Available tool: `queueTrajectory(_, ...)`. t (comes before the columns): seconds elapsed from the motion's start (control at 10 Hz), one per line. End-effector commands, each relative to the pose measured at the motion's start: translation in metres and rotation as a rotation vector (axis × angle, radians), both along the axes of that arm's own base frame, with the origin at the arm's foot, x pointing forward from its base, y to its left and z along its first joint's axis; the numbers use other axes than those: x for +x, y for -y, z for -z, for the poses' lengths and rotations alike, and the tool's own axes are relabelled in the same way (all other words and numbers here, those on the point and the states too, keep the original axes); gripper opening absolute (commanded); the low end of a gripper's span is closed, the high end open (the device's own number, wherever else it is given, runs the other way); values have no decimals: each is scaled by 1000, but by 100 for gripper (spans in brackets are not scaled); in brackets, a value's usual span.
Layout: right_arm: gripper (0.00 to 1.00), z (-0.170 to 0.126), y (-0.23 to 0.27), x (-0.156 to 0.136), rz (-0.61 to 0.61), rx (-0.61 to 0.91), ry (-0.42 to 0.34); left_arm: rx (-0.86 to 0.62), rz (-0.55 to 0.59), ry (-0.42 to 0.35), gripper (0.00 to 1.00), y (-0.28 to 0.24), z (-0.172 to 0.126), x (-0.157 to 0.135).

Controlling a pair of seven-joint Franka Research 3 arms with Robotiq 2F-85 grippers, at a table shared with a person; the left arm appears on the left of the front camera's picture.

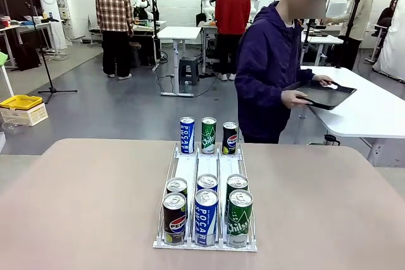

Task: Retrieve and hand over the desired beverage to the person.
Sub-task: Pick up a can of the same type that the person held from the Automatic Can Dispenser.

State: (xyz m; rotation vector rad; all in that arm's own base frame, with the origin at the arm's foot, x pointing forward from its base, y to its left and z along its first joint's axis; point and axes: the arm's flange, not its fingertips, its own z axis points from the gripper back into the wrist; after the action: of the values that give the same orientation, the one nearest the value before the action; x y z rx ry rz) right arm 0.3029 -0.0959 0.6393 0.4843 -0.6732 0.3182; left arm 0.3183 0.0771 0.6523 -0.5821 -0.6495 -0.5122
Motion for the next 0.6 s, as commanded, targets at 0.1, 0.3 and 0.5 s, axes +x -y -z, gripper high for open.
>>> queueTrajectory(0.1,100,0,0,-1,-17,5,5,22,15,5,100,-3,-1,0)
queueTrajectory(0.3,100,0,0,-1,-17,5,5,22,15,5,100,-3,-1,0)
queueTrajectory(0.5,100,0,0,-1,-17,5,5,22,15,5,100,-3,-1,0)
